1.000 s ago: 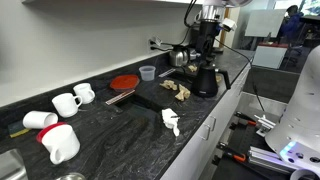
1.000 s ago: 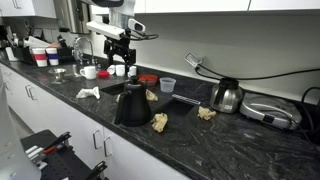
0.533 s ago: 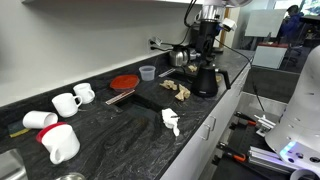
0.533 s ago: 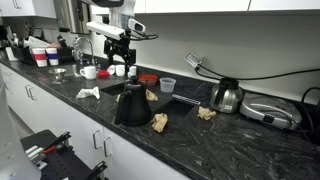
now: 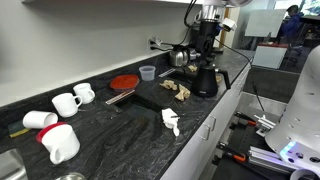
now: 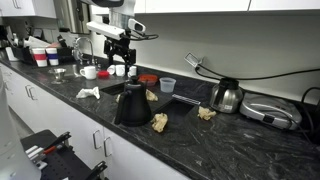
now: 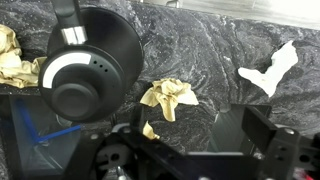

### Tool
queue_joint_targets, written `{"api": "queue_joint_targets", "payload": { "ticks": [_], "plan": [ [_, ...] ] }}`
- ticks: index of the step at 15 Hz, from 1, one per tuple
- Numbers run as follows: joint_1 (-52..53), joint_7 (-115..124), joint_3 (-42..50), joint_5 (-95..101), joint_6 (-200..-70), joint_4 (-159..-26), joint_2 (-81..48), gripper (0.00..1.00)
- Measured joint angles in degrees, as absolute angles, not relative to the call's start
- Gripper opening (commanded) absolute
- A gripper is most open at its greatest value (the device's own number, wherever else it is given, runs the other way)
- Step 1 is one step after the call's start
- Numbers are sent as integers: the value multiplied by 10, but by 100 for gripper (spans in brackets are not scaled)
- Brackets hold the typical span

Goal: Pick up the lid from the black kettle and put it on the countertop.

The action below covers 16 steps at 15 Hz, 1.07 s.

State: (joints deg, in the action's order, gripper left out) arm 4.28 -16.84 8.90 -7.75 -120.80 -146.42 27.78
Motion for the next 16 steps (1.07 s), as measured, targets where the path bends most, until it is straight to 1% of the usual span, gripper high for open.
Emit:
{"api": "queue_joint_targets", "payload": {
  "ticks": [9,16],
  "plan": [
    [41,-169,85,-61,-1208,-1447,286,100],
    [13,-166,83,47,-1208,-1445,304,100]
  ]
}}
